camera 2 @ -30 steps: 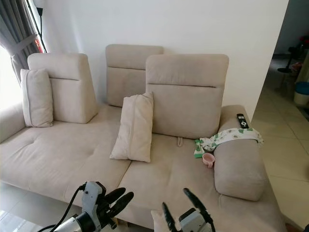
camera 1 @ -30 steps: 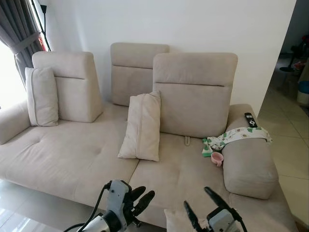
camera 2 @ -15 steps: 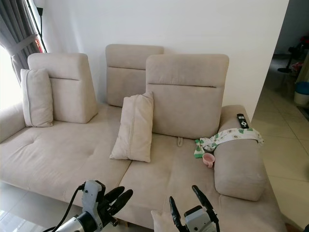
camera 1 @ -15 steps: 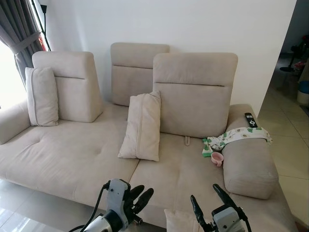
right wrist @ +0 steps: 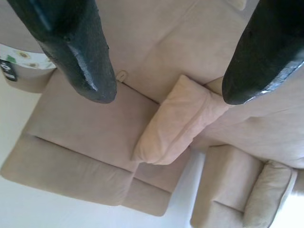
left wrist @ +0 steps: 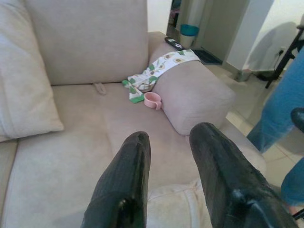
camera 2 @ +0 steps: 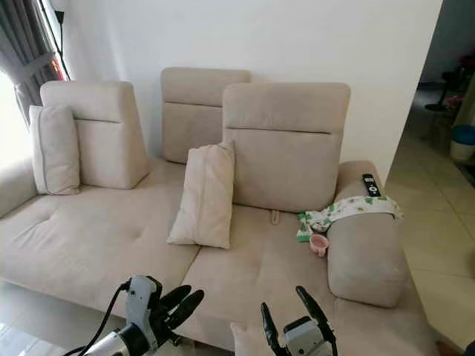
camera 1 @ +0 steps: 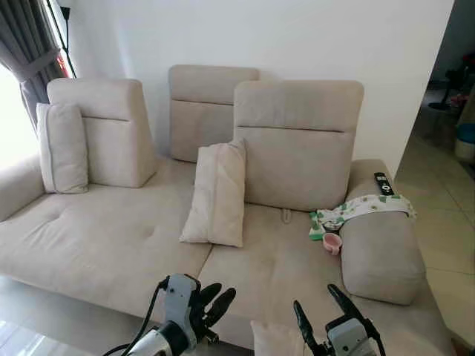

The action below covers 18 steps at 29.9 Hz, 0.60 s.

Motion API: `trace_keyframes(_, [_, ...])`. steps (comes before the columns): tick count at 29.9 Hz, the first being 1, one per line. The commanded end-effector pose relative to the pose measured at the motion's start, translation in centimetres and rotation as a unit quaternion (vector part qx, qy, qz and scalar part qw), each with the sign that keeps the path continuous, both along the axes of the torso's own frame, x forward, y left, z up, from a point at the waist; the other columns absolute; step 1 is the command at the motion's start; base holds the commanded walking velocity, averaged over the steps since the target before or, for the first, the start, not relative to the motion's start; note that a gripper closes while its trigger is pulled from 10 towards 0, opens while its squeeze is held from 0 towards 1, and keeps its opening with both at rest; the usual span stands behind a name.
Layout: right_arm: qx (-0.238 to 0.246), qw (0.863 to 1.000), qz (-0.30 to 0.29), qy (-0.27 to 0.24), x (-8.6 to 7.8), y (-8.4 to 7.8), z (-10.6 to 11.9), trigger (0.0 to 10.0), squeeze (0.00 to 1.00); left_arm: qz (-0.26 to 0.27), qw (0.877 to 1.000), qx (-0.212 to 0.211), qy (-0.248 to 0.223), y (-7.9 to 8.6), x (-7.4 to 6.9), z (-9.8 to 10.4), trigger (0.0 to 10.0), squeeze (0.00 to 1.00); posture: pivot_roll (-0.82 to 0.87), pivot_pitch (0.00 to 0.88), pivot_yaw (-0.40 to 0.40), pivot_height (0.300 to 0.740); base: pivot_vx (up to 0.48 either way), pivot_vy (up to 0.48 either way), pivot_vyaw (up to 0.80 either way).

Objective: Move the pillow to the sofa from floor

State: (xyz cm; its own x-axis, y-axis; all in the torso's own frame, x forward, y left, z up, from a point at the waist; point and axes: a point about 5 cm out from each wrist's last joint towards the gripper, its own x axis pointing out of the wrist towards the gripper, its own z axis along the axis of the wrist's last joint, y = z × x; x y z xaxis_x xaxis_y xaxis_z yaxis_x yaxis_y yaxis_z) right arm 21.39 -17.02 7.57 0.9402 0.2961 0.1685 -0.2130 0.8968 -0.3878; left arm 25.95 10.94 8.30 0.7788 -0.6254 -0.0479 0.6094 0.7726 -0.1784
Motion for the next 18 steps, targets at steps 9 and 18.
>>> trace_keyframes(9, [-0.004, 1.0, 0.002, 0.005, -0.13, 0.09, -0.45, 10.0, 0.0, -0.009, 1.0, 0.004, 0.005, -0.27, -0.11, -0.21, 10.0, 0.0, 0.03, 0.0, 0.06, 0.74, 0.0, -0.027, 0.0])
trace_keyframes(18, [-0.003, 1.0, 0.001, 0.004, -0.11, 0.15, -0.56, 10.0, 0.0, -0.013, 1.0, 0.006, 0.004, -0.3, -0.08, -0.24, 10.0, 0.0, 0.03, 0.0, 0.062, 0.74, 0.0, 0.0, 0.0])
